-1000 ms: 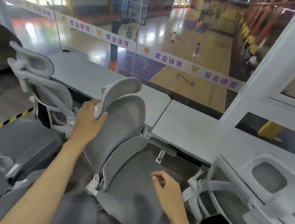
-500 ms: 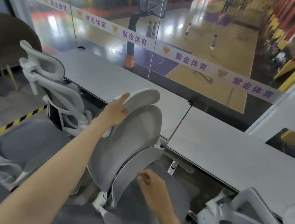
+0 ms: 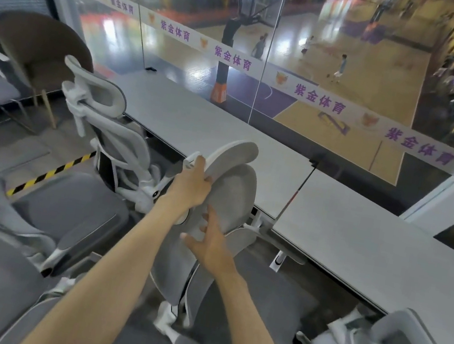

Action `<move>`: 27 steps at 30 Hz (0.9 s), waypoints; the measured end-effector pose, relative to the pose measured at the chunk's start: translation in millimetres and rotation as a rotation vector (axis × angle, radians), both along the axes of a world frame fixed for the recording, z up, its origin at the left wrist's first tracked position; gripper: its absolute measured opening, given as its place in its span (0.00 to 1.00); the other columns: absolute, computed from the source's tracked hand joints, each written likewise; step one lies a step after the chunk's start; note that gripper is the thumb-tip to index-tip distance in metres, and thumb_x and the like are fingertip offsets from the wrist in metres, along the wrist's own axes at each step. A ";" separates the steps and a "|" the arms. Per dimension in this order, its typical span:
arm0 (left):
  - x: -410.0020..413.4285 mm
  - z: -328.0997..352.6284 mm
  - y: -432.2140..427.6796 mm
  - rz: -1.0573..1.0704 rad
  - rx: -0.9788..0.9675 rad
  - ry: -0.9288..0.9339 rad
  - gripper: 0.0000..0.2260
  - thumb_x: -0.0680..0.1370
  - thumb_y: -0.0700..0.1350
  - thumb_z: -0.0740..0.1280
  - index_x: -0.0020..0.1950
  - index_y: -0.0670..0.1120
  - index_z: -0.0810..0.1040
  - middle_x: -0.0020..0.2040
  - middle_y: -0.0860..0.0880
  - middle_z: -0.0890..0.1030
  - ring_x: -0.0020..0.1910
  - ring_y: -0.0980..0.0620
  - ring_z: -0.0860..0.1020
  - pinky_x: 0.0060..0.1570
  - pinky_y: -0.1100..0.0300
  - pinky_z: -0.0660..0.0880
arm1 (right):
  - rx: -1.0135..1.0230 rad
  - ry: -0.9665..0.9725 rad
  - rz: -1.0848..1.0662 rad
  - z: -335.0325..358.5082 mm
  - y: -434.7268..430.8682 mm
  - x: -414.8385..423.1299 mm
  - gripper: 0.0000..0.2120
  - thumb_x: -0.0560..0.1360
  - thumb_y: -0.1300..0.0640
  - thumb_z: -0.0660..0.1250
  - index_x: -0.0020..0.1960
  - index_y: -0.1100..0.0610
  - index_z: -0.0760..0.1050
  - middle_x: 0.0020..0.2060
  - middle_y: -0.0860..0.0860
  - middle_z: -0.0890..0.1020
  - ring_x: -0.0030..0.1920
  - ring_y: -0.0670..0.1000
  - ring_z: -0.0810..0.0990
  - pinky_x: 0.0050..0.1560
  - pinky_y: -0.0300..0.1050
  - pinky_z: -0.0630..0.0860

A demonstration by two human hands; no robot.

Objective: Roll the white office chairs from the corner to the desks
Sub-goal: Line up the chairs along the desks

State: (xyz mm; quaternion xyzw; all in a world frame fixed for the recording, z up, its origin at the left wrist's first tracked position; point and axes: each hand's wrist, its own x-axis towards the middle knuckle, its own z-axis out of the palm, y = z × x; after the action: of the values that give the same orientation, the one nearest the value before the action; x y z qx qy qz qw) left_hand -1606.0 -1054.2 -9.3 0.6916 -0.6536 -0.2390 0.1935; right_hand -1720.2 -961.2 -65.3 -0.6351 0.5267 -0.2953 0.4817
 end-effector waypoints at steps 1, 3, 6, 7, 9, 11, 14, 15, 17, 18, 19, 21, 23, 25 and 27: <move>1.5 0.3 4.1 0.002 0.007 0.008 0.21 0.83 0.47 0.57 0.75 0.46 0.56 0.61 0.35 0.76 0.56 0.33 0.77 0.50 0.47 0.72 | 0.002 -0.004 0.032 2.8 -0.9 6.0 0.41 0.77 0.55 0.71 0.81 0.48 0.49 0.73 0.41 0.63 0.71 0.44 0.65 0.70 0.43 0.66; 4.4 -1.8 10.2 0.014 0.020 0.012 0.21 0.83 0.48 0.56 0.74 0.45 0.56 0.59 0.36 0.77 0.53 0.35 0.77 0.47 0.49 0.70 | 0.019 -0.041 0.072 3.9 -1.5 18.1 0.42 0.77 0.54 0.72 0.81 0.46 0.48 0.70 0.37 0.65 0.68 0.39 0.66 0.65 0.37 0.65; 10.8 -4.3 17.0 0.044 0.031 0.045 0.19 0.83 0.48 0.57 0.72 0.44 0.58 0.58 0.36 0.77 0.46 0.40 0.73 0.44 0.50 0.68 | 0.018 -0.085 0.030 -5.7 2.0 34.2 0.42 0.76 0.49 0.71 0.80 0.40 0.48 0.73 0.39 0.69 0.70 0.42 0.70 0.69 0.43 0.69; 13.0 -4.3 20.2 0.052 0.032 0.066 0.19 0.83 0.47 0.57 0.72 0.43 0.58 0.58 0.35 0.76 0.46 0.41 0.72 0.45 0.51 0.68 | 0.016 -0.088 0.005 -9.3 3.5 37.6 0.40 0.76 0.47 0.70 0.80 0.40 0.50 0.73 0.41 0.71 0.71 0.44 0.71 0.70 0.48 0.70; 17.4 -4.5 27.6 0.063 0.026 0.098 0.22 0.83 0.47 0.57 0.75 0.45 0.56 0.60 0.36 0.76 0.48 0.41 0.72 0.47 0.51 0.68 | -0.003 -0.097 -0.028 -14.2 6.1 42.2 0.36 0.79 0.46 0.67 0.80 0.42 0.52 0.71 0.44 0.74 0.69 0.48 0.74 0.68 0.49 0.72; 21.3 -4.5 35.6 0.079 0.025 0.124 0.28 0.82 0.48 0.57 0.80 0.51 0.50 0.61 0.40 0.75 0.52 0.39 0.75 0.50 0.50 0.71 | -0.006 -0.138 -0.056 -13.0 7.3 43.9 0.31 0.81 0.48 0.66 0.80 0.43 0.55 0.69 0.44 0.76 0.68 0.47 0.75 0.67 0.46 0.72; 24.4 -3.3 49.0 0.106 0.020 0.159 0.34 0.82 0.48 0.59 0.81 0.60 0.42 0.57 0.41 0.75 0.51 0.41 0.77 0.52 0.49 0.75 | 0.018 -0.149 -0.034 -14.1 7.4 42.2 0.27 0.81 0.53 0.66 0.77 0.43 0.61 0.66 0.40 0.77 0.67 0.46 0.76 0.68 0.46 0.73; 24.4 -2.1 53.1 0.111 0.019 0.164 0.35 0.82 0.47 0.59 0.81 0.61 0.40 0.56 0.41 0.75 0.50 0.41 0.77 0.50 0.50 0.75 | 0.010 -0.127 -0.015 -14.0 8.5 40.6 0.26 0.81 0.53 0.66 0.76 0.43 0.62 0.66 0.41 0.77 0.66 0.45 0.76 0.68 0.45 0.73; 25.3 0.0 59.3 0.119 0.030 0.188 0.35 0.82 0.46 0.59 0.80 0.63 0.39 0.55 0.43 0.72 0.48 0.42 0.78 0.47 0.51 0.75 | 0.009 -0.095 0.006 -13.9 9.2 36.6 0.24 0.80 0.54 0.67 0.75 0.47 0.66 0.65 0.43 0.79 0.64 0.46 0.77 0.66 0.43 0.74; 26.3 -0.4 61.9 0.121 0.040 0.199 0.36 0.82 0.46 0.59 0.80 0.64 0.38 0.56 0.44 0.71 0.48 0.42 0.78 0.45 0.51 0.76 | 0.013 -0.084 0.014 -14.9 8.9 33.9 0.23 0.80 0.54 0.68 0.73 0.49 0.68 0.63 0.45 0.80 0.63 0.46 0.78 0.65 0.44 0.74; 27.3 -0.4 64.6 0.123 0.047 0.203 0.37 0.82 0.46 0.59 0.79 0.65 0.37 0.57 0.43 0.71 0.48 0.42 0.78 0.44 0.51 0.77 | 0.019 -0.064 0.027 -15.2 8.4 31.1 0.20 0.80 0.55 0.68 0.71 0.50 0.71 0.61 0.47 0.81 0.61 0.47 0.79 0.63 0.46 0.75; 28.8 1.1 71.3 0.130 0.058 0.194 0.37 0.82 0.46 0.60 0.79 0.65 0.37 0.60 0.41 0.71 0.48 0.42 0.78 0.45 0.50 0.78 | 0.023 -0.032 0.061 -16.5 7.1 26.5 0.17 0.79 0.55 0.70 0.67 0.52 0.73 0.59 0.49 0.82 0.60 0.50 0.80 0.63 0.52 0.78; 30.1 1.0 79.6 0.160 0.067 0.183 0.38 0.81 0.48 0.61 0.80 0.64 0.38 0.61 0.43 0.70 0.51 0.42 0.77 0.48 0.49 0.78 | 0.035 -0.012 0.089 -17.4 7.0 22.8 0.17 0.78 0.56 0.71 0.66 0.53 0.75 0.59 0.50 0.83 0.60 0.51 0.81 0.63 0.57 0.78; 34.1 2.7 89.9 0.179 0.084 0.163 0.38 0.80 0.52 0.63 0.80 0.63 0.40 0.59 0.46 0.67 0.52 0.43 0.76 0.51 0.48 0.78 | 0.032 -0.007 0.110 -16.1 8.2 19.6 0.17 0.78 0.56 0.70 0.65 0.55 0.76 0.58 0.50 0.84 0.60 0.50 0.81 0.63 0.56 0.78; 43.4 5.3 90.7 0.175 0.065 0.101 0.34 0.80 0.59 0.62 0.80 0.62 0.46 0.57 0.49 0.69 0.53 0.44 0.76 0.53 0.48 0.76 | 0.018 0.003 0.141 -13.3 8.8 16.9 0.17 0.77 0.55 0.70 0.65 0.55 0.77 0.57 0.51 0.84 0.59 0.50 0.82 0.62 0.55 0.79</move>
State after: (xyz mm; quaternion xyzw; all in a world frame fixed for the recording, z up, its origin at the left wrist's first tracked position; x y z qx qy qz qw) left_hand -1562.5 -963.5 -3.9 0.7390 -0.5720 -0.2769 0.2238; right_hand -1703.3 -952.4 -78.6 -0.6666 0.4841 -0.2552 0.5061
